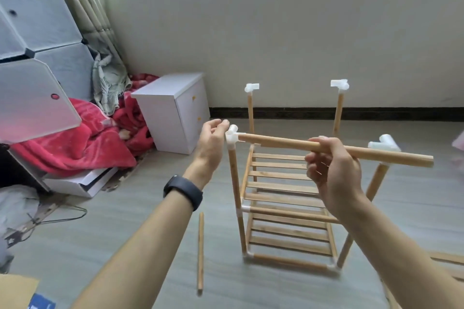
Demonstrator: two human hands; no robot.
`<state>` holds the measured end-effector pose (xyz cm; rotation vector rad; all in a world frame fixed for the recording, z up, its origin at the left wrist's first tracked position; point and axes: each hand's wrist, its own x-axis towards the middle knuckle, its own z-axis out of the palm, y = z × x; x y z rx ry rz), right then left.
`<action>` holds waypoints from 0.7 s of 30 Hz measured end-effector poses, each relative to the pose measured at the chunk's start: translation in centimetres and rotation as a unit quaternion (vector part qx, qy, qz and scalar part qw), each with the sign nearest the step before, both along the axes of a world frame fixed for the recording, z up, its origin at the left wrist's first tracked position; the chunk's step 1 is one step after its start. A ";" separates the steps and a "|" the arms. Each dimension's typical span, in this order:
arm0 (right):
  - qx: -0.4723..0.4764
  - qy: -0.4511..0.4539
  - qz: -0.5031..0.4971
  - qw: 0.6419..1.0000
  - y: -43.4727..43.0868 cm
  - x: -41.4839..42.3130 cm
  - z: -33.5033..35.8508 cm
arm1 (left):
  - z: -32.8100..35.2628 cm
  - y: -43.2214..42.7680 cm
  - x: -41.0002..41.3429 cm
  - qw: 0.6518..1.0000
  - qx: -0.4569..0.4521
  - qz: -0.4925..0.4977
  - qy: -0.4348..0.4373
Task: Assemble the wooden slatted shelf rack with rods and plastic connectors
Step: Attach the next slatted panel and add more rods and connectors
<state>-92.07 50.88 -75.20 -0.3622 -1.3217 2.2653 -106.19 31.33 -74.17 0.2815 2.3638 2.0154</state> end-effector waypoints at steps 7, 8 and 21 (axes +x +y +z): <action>-0.049 -0.010 -0.005 0.999 1.4 -0.8 -0.6 | -1.7 3.6 -2.8 0.999 -0.029 0.003 -0.037; -0.048 -0.012 -0.004 0.999 1.5 -0.9 -0.8 | -2.0 3.5 -2.9 0.999 -0.015 0.005 -0.032; -0.038 0.013 0.094 0.995 3.5 -3.3 -1.7 | -3.2 3.1 -3.4 0.996 0.089 0.011 -0.026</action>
